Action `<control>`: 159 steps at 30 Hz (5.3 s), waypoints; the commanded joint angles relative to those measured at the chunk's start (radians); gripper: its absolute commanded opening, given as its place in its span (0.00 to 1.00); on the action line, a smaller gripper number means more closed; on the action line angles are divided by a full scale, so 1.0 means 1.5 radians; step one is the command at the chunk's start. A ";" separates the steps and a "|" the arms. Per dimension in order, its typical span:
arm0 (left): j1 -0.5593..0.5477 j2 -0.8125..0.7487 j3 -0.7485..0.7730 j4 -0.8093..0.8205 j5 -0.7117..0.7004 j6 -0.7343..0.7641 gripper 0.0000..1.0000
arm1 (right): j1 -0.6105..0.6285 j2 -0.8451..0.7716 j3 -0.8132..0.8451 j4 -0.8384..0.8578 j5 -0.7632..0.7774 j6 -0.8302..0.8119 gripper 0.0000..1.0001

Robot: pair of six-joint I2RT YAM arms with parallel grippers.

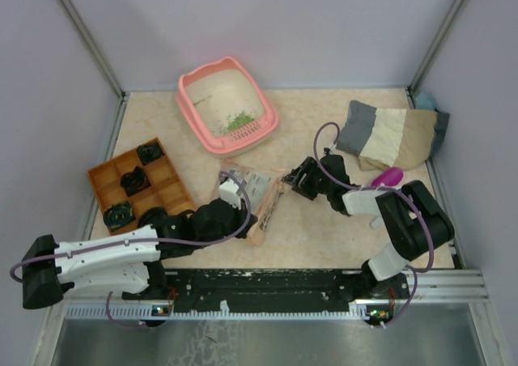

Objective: Fill the litter box with clean litter
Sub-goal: Close the cat litter bag at the center of the board.

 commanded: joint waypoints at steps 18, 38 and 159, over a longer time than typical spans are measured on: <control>-0.002 -0.076 -0.009 0.113 0.183 0.278 0.00 | 0.017 -0.142 0.057 -0.241 0.110 0.082 0.62; -0.001 -0.107 -0.037 -0.001 0.064 0.117 0.00 | 0.055 -0.085 0.161 -0.453 0.358 0.049 0.00; -0.277 0.514 0.158 -0.125 -0.422 0.112 0.37 | 0.005 -0.259 -0.077 -0.117 0.216 0.010 0.00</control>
